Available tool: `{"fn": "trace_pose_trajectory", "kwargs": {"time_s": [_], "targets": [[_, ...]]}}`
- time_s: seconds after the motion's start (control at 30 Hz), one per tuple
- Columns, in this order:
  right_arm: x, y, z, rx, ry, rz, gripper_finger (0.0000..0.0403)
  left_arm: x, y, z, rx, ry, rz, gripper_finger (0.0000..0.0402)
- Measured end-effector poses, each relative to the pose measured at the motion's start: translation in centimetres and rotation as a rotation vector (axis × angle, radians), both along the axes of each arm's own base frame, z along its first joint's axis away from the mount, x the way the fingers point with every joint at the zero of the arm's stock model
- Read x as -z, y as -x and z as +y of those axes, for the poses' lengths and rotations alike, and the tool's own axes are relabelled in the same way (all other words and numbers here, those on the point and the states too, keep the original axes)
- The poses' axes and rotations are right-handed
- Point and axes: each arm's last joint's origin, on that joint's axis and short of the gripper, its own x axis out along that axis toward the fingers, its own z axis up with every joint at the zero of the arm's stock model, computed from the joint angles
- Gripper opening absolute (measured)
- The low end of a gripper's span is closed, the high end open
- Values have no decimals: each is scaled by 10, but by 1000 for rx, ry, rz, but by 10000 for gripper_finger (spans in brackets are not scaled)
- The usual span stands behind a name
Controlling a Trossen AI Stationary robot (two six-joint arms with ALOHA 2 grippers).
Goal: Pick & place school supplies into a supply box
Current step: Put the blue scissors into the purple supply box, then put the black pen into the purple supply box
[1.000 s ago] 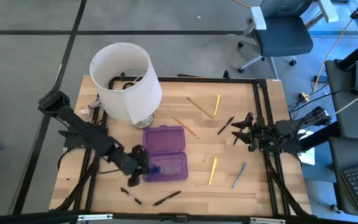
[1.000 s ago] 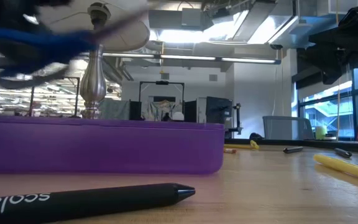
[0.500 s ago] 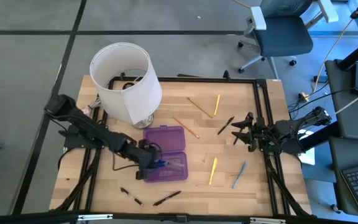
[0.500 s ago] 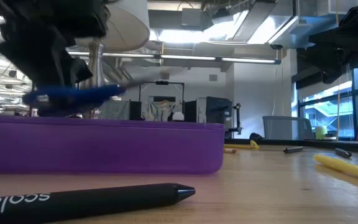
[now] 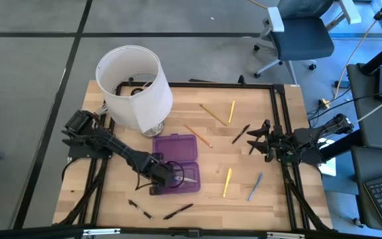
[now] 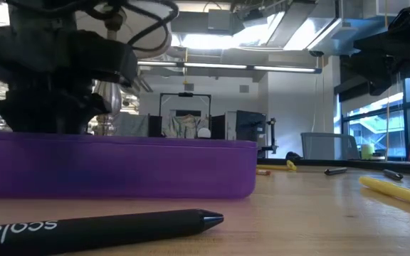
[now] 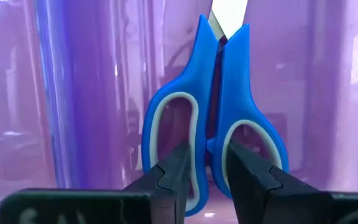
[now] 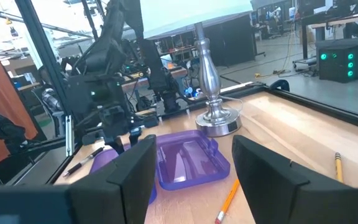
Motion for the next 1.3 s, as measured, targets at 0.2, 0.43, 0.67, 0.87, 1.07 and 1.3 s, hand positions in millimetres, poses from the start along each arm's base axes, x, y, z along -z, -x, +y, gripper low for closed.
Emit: {"fn": "trace_pose_trajectory", "kwargs": {"time_s": [0.2,0.43,0.67,0.87,1.07,1.3], "targets": [[0,0,0,0,-1,0,215,0,-1,5,43,-8,22,98],[0,0,0,2,24,3,215,0,-3,12,77,-7,28,134],[0,0,0,2,17,2,215,-1,-4,14,123,-20,25,152],[0,0,0,2,21,2,215,-1,-4,13,72,19,34,149],[0,0,0,3,26,3,215,-10,-8,8,80,128,56,151],[0,0,0,5,45,5,215,-32,-20,2,64,161,22,149]]}}
